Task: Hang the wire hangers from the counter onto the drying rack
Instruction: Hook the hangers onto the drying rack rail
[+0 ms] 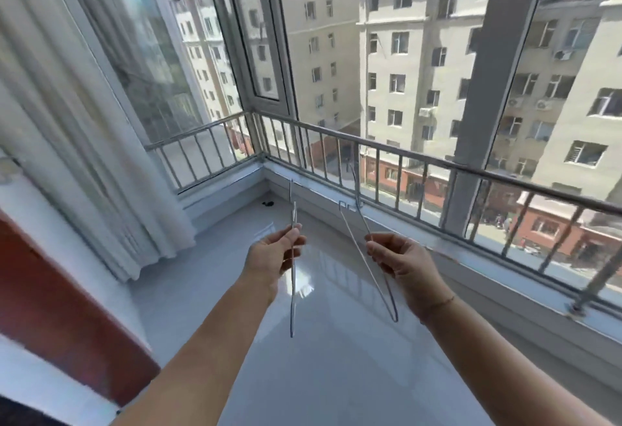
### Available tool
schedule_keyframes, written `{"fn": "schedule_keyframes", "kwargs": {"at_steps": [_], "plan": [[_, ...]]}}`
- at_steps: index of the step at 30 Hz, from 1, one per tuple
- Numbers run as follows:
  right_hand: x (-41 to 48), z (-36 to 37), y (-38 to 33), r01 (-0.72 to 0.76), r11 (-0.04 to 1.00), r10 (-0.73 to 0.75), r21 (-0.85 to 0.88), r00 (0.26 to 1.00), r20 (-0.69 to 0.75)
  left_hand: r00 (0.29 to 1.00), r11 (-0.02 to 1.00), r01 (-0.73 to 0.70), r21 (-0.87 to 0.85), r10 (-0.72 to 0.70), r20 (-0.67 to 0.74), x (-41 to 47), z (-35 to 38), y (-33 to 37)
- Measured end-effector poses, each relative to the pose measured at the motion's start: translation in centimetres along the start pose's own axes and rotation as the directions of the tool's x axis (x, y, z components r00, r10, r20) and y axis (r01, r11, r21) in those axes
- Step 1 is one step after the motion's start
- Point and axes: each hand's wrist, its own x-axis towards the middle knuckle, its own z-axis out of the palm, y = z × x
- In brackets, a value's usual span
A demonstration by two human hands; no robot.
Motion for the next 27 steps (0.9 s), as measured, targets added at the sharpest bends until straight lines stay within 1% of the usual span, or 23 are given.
{"fn": "schedule_keyframes", "kwargs": {"at_steps": [4,9,17,22,27], "plan": [[6.4,5.0,0.4,-0.006,1.000,0.007,-0.018,0.996,0.090,0.996,1.000,-0.020,0.015,0.021,-0.089,5.5,-3.9,2.6],[15.8,10.8,1.0,-0.005,1.000,0.008,-0.020,0.984,0.180,0.984,0.998,-0.063,-0.017,0.059,-0.168,13.9,-7.4,6.0],[32.1,19.9,0.7,0.019,0.999,-0.007,-0.038,0.956,0.295,0.961,0.993,-0.112,-0.027,0.101,-0.259,28.1,-11.7,12.1],[40.1,25.7,1.0,0.047,0.998,-0.035,-0.028,0.941,0.337,0.951,0.989,-0.145,-0.006,0.137,-0.277,35.6,-14.5,15.9],[47.1,32.0,2.0,0.047,0.999,-0.042,-0.005,0.934,0.355,0.950,0.986,-0.169,0.004,0.164,-0.264,43.4,-18.5,19.3]]}}
